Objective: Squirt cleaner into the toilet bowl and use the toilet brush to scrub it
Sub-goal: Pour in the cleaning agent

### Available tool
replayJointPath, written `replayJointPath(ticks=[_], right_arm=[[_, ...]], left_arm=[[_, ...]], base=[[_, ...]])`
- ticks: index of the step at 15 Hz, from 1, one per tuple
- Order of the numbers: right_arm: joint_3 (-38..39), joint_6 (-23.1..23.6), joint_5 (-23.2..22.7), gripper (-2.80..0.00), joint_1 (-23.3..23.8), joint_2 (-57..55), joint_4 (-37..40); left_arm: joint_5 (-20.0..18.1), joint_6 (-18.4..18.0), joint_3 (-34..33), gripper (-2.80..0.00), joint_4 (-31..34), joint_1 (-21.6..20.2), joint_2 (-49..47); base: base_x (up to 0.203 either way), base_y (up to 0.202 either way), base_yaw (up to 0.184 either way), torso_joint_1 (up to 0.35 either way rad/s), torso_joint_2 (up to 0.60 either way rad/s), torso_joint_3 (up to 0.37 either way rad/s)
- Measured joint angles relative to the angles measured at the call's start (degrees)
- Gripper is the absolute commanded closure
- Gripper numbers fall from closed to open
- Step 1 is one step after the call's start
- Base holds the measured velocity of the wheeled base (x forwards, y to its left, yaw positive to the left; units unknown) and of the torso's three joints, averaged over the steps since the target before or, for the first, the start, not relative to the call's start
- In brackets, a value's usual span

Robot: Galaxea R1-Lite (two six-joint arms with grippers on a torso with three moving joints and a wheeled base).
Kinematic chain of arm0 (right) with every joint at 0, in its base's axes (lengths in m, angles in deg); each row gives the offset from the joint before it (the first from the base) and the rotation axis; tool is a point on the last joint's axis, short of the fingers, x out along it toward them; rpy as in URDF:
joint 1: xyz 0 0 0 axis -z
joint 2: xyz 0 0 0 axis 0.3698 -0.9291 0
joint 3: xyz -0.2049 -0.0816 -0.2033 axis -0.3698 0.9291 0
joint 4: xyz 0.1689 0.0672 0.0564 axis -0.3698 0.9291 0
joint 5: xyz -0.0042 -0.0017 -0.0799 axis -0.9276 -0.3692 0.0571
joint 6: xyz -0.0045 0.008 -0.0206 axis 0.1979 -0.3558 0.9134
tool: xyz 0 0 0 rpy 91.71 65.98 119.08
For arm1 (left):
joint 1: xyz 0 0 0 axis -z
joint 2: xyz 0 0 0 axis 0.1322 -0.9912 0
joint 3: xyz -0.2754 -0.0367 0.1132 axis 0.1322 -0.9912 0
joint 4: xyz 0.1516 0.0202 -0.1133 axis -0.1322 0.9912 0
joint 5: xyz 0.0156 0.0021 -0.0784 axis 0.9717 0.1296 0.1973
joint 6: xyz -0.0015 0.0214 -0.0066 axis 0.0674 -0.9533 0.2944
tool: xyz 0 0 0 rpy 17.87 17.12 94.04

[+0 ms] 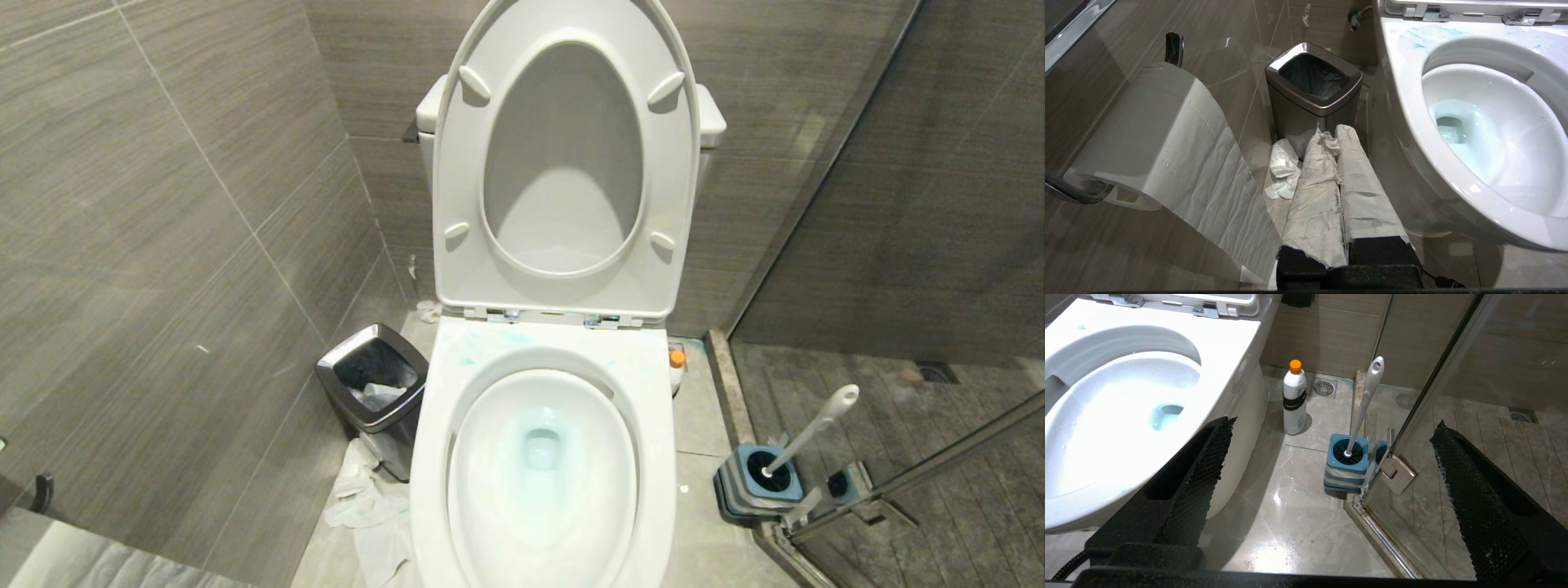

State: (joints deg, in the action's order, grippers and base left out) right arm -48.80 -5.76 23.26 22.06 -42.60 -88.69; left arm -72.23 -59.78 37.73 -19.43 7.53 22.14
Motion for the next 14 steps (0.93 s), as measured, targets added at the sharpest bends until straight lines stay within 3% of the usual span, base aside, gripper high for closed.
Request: replayJointPath(ticks=[10,14], right_arm=[[0.0,0.0,-0.04,-2.8,0.0,0.0,0.0],[0.0,0.0,-0.05,-2.8,0.0,0.0,-0.02]], left_arm=[[0.01,0.05,0.0,0.0,-0.04,0.0,0.0],[0.03,0.05,0.0,0.0,-0.06,0.0,0.0]], base=[[0.0,0.0,0.0,0.0,0.0,0.0],[0.0,0.0,0.0,0.004,0.0,-0.124]])
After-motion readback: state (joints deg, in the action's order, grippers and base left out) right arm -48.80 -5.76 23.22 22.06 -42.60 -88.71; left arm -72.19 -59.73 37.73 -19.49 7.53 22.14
